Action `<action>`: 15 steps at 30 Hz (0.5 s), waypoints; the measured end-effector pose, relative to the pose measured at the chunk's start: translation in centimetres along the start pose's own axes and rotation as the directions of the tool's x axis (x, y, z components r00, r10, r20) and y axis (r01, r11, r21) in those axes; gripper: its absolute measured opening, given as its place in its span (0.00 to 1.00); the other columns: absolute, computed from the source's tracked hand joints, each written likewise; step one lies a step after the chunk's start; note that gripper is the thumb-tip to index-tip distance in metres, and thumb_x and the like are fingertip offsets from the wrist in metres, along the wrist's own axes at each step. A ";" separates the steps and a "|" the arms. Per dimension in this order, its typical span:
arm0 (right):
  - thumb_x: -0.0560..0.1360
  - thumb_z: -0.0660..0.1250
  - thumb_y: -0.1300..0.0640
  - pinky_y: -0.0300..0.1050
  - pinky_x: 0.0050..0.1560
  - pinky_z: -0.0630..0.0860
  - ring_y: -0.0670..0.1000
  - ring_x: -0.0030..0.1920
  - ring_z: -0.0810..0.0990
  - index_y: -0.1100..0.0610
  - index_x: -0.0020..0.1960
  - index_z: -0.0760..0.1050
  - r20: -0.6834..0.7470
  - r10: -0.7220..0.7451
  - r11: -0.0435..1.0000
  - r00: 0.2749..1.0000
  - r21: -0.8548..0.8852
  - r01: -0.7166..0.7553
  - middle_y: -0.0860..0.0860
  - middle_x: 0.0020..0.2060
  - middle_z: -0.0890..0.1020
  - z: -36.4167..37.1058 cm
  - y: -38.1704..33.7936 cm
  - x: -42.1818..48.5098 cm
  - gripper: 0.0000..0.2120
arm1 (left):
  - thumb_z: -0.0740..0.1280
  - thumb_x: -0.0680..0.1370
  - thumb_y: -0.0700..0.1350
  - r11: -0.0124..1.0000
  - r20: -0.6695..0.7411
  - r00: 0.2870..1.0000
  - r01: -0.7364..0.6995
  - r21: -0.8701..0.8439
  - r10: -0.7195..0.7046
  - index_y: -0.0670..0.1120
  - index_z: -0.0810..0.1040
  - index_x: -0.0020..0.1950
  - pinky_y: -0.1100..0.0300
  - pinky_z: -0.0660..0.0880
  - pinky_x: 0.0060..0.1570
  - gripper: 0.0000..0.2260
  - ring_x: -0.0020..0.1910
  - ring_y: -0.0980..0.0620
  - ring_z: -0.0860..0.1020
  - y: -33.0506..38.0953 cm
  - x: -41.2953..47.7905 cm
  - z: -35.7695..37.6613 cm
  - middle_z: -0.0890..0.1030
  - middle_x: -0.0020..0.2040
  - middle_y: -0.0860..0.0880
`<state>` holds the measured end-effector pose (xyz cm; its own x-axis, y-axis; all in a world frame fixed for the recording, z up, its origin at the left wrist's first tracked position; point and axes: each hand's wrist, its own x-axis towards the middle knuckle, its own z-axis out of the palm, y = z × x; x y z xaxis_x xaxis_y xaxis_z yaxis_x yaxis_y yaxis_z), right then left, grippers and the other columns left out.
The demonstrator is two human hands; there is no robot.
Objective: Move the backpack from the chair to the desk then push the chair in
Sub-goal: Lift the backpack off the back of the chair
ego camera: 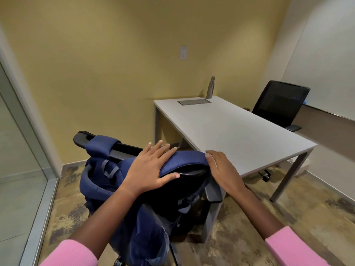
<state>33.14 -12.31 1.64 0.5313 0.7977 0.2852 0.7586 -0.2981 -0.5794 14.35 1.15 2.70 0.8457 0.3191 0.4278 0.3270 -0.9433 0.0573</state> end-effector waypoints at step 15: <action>0.67 0.58 0.29 0.61 0.73 0.49 0.51 0.75 0.55 0.50 0.74 0.51 0.315 -0.212 0.871 0.925 -0.369 0.325 0.50 0.74 0.60 4.1 -8.7 -0.6 0.43 | 0.55 0.74 0.56 1.000 -0.024 0.999 -0.030 0.002 0.030 0.45 0.53 0.74 0.46 0.47 0.73 0.31 0.74 0.44 0.50 -3.3 -5.2 -0.2 0.56 0.75 0.47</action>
<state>24.68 -8.01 3.41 0.2117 0.9663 0.1465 0.9725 -0.1933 -0.1303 8.84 2.60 0.46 0.8445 0.2888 0.4510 0.3026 -0.9522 0.0430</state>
